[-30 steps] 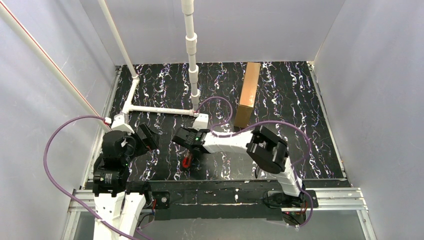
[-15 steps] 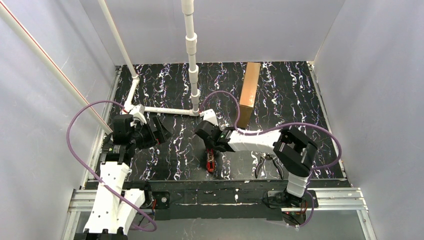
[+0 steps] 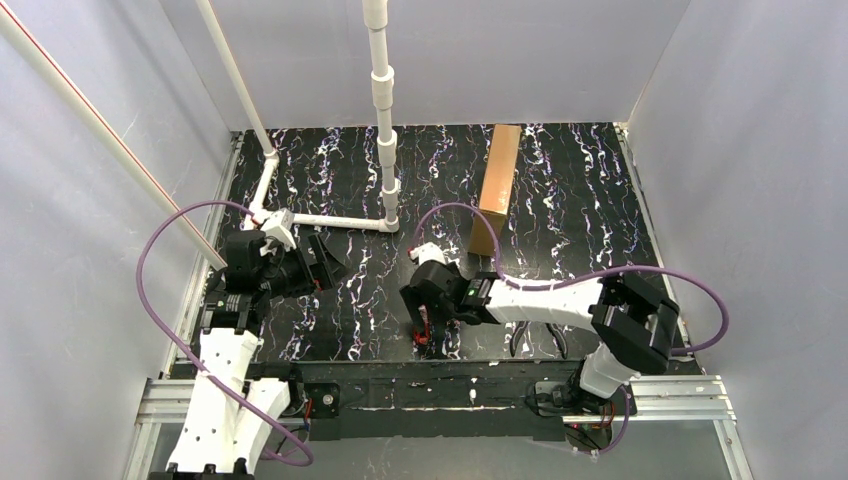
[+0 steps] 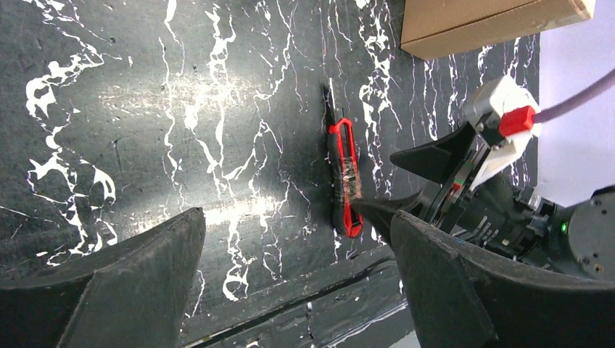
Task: Unpack the express box
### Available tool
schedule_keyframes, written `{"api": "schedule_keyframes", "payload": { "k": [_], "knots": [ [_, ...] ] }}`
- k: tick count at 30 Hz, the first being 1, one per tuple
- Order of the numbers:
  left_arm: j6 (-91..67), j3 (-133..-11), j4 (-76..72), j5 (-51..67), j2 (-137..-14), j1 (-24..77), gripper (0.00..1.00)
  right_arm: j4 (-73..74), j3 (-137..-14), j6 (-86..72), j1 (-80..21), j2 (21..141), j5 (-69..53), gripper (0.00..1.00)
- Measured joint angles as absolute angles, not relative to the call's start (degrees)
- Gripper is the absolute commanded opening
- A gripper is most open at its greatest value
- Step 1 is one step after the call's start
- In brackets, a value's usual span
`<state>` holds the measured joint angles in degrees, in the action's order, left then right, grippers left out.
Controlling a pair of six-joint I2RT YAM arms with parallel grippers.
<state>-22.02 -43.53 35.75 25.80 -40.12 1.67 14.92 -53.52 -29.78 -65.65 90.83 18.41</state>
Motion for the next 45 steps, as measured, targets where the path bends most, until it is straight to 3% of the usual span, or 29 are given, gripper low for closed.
{"api": "schedule_keyframes", "payload": {
  "k": [8,13,18,23,28,33,38,45],
  "knots": [
    [-22.0,-43.5,35.6,26.2,-42.2,3.0,0.98,19.0,-60.1,-35.5,-75.6,98.2,29.2,0.96],
    [-22.0,-43.5,35.6,26.2,-43.1,3.1,0.98,24.0,-65.7,-39.6,-80.8,105.0,38.8,0.87],
    [-22.1,-43.5,35.6,25.8,-42.8,3.1,0.98,19.0,-59.2,-40.1,-80.4,101.0,39.2,0.86],
    [-22.1,-43.5,35.5,24.6,-42.5,3.1,0.98,12.5,-52.6,-39.1,-77.1,96.7,35.0,0.77],
    [-22.2,-42.6,34.3,23.3,-42.7,3.4,0.98,5.7,-49.0,-38.3,-72.4,94.7,30.9,0.64],
    [-22.5,-42.5,33.9,22.8,-43.1,5.1,0.98,3.1,-47.7,-37.3,-71.8,94.6,31.2,0.29],
    [-25.6,-42.3,33.6,21.8,-43.4,11.0,0.95,0.9,-44.9,-35.2,-71.7,92.5,31.3,0.03],
    [-48.0,-25.5,23.6,25.8,-33.1,14.2,0.93,1.2,-42.0,-30.2,-71.6,88.8,30.6,0.01]
  ]
}}
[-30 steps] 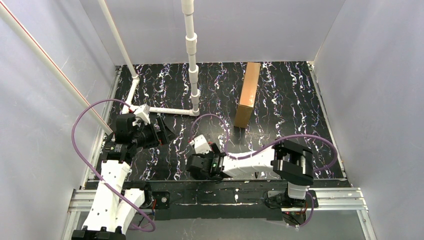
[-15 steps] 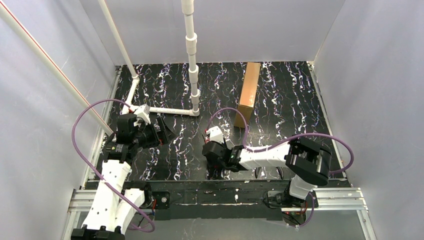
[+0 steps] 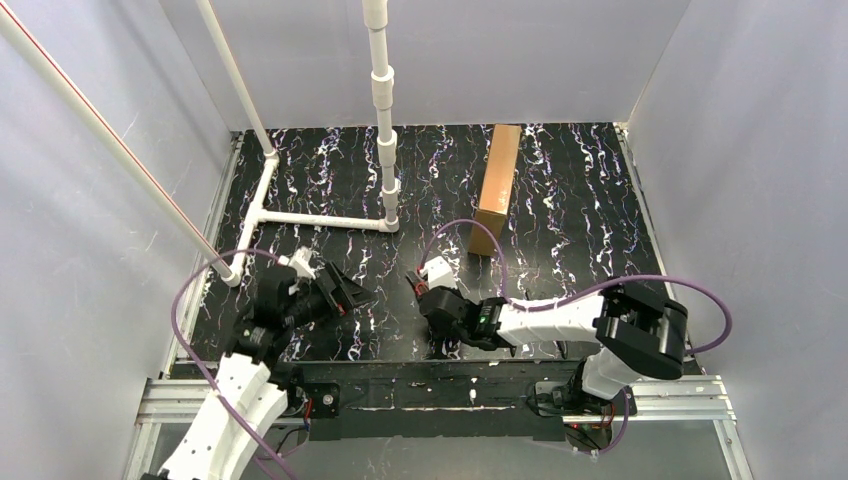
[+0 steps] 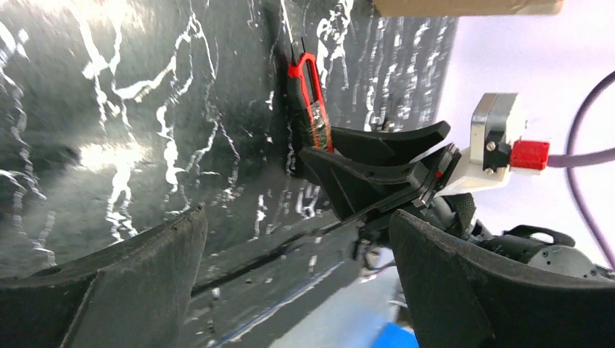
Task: Unpack the express box
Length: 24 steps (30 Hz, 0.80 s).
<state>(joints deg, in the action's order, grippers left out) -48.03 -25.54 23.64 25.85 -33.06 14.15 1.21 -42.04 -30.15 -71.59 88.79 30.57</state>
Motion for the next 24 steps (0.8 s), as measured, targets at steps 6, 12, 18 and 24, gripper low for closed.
{"api": "schedule_keyframes", "payload": {
  "k": [6,12,18,24],
  "knots": [
    [-66.8,-17.4,15.2,27.3,-26.6,15.3,0.9,1.0,-40.2,-26.8,-71.6,82.1,30.2,0.01],
    [-72.0,-17.9,6.0,27.5,-33.2,18.5,0.95,0.9,-38.7,-26.8,-71.6,71.5,29.8,0.01],
    [-67.8,-26.0,0.6,26.0,-42.2,28.2,0.81,1.4,-41.9,-28.3,-71.6,67.1,27.6,0.01],
    [-65.4,-30.0,-3.0,20.3,-43.8,36.6,0.59,1.5,-44.0,-28.9,-71.6,65.3,25.0,0.01]
  ]
}}
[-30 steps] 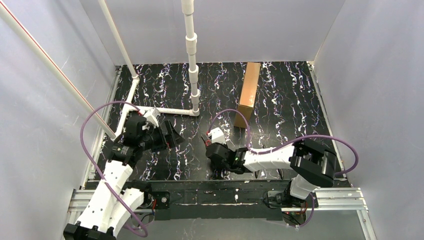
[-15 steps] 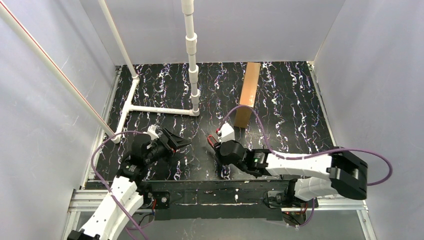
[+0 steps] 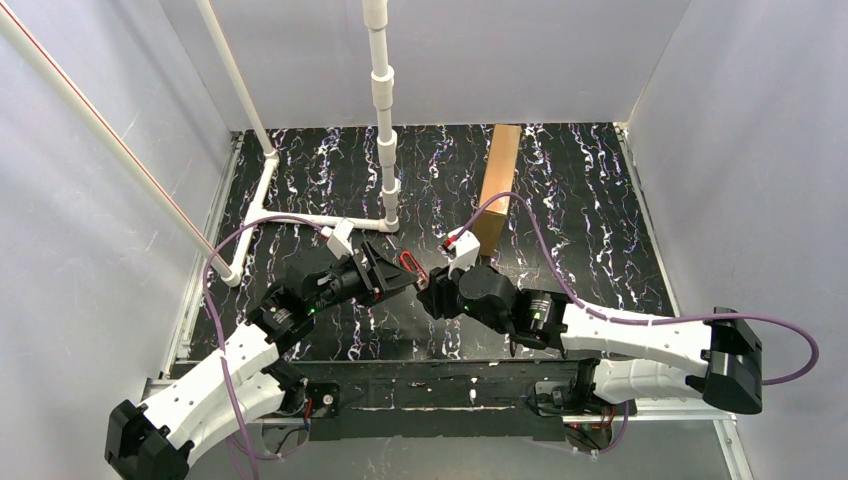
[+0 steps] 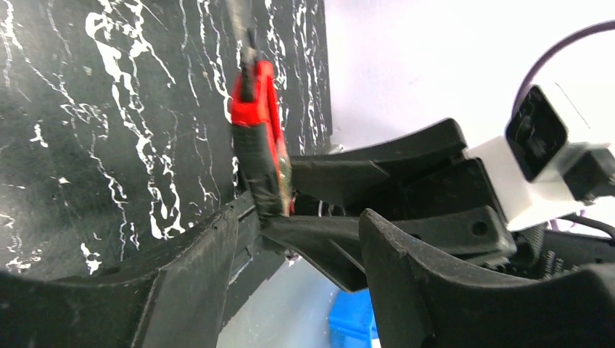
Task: Unpack the express box
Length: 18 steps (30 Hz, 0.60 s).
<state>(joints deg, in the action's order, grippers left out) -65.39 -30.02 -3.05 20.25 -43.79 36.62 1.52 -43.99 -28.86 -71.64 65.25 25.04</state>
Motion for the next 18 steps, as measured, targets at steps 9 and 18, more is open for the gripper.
{"api": "schedule_keyframes", "payload": {
  "k": [9,18],
  "knots": [
    [-66.7,-30.0,-3.2,13.9,-44.7,37.5,0.53,1.5,-44.0,-30.3,-71.6,61.5,22.7,0.01],
    [-67.4,-30.9,-4.3,13.9,-47.6,37.6,0.25,1.6,-44.0,-30.5,-71.6,61.5,20.4,0.01]
  ]
}}
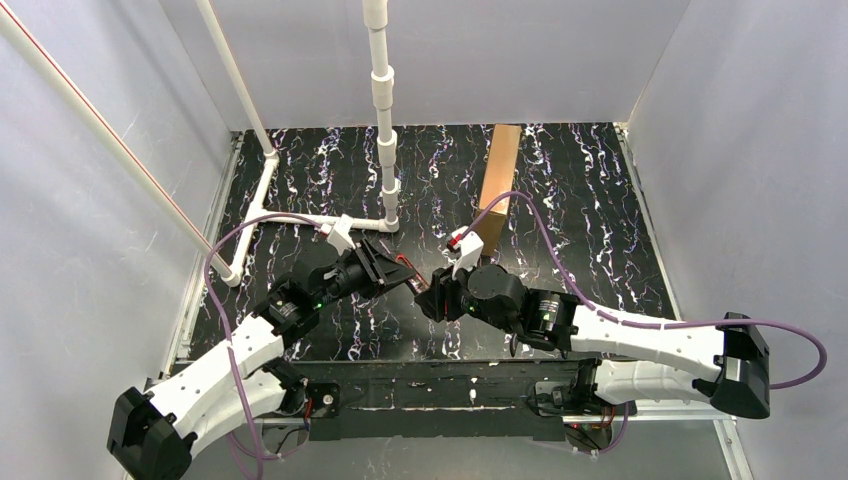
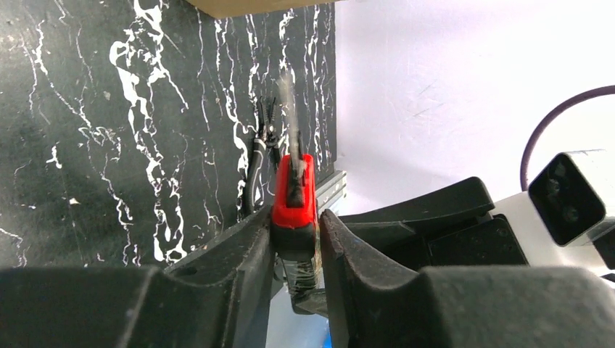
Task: Unpack the express box
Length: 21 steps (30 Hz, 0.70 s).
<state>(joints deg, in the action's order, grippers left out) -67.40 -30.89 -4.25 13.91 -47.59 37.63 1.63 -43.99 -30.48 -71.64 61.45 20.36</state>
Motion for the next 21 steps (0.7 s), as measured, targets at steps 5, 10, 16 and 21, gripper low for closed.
{"api": "schedule_keyframes", "payload": {
  "k": [5,10,16,21],
  "knots": [
    [-67.5,-31.3,-6.1,14.6,-48.7,37.6,0.12,1.9,-44.0,-30.7,-71.6,61.0,19.7,0.01],
    [-67.3,-31.3,-7.6,15.9,-49.5,37.6,0.0,3.2,-44.2,-30.6,-71.6,60.6,19.8,0.52],
    [-64.1,-34.2,-6.9,18.8,-50.5,37.7,0.0,21.2,-57.8,-27.0,-71.6,63.7,26.3,0.98],
    [-59.1,-43.5,3.6,18.7,-52.6,37.7,0.0,36.1,-76.0,-22.8,-70.6,67.5,35.9,0.98]
  ]
}}
